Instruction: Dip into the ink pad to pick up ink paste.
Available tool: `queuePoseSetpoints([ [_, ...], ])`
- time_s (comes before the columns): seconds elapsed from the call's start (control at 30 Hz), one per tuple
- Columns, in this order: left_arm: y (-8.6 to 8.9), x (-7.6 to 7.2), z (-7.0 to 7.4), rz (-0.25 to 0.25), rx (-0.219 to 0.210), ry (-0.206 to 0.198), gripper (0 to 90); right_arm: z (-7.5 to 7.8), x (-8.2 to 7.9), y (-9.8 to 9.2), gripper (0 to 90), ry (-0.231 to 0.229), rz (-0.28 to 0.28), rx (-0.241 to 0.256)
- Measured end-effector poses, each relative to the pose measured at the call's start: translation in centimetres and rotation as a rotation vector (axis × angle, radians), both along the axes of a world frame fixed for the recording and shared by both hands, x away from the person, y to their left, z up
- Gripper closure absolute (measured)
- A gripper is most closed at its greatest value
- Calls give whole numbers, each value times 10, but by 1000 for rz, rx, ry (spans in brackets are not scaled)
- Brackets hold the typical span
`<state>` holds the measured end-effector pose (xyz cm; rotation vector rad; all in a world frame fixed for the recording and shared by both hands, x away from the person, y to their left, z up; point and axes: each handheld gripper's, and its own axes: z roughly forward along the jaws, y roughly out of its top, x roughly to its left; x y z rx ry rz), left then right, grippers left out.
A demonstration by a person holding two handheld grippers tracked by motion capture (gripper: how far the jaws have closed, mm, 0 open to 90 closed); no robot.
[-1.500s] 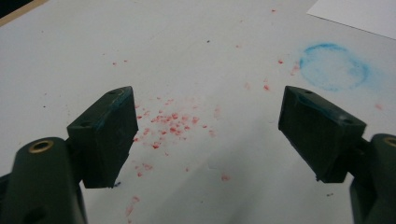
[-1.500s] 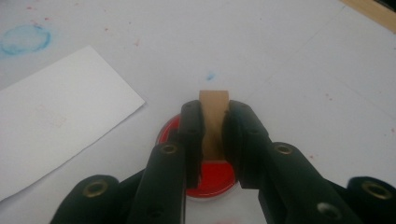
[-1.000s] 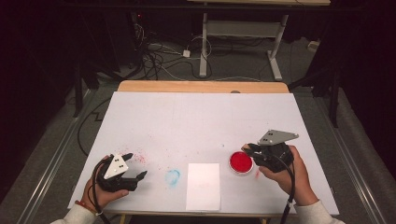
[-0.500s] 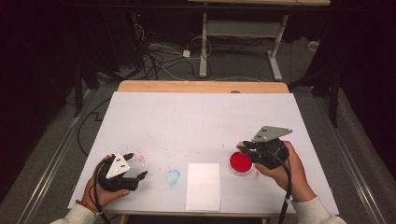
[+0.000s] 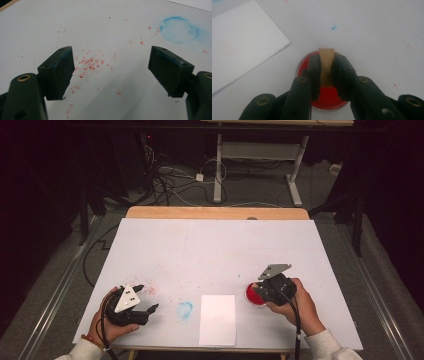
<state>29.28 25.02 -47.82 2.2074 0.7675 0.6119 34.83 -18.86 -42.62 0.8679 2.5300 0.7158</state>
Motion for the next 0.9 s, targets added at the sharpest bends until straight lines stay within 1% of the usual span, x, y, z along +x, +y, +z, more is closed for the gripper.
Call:
queuePoseSetpoints([
  [0.03,0,0,0,-1,1,1,195,-2,1,-1,765,3,-9,-11],
  [0.13,0,0,-1,-2,3,2,195,-8,5,-6,765,25,-18,-7],
  [0.23,0,1,-1,7,7,2,194,-12,7,-7,764,29,-21,-32],
  [0.37,0,0,0,7,4,-1,195,-16,8,-10,765,40,-16,-22],
  [0.43,0,0,0,5,4,-1,194,-19,8,-10,765,35,-18,-22],
  [0.53,0,0,0,7,4,-2,194,-20,8,-9,765,25,-9,-31],
  [0.63,0,0,0,11,3,-1,195,-20,7,-9,766,26,-9,-39],
  [0.9,-1,1,0,11,5,0,194,-21,8,-9,766,35,-12,-30],
])
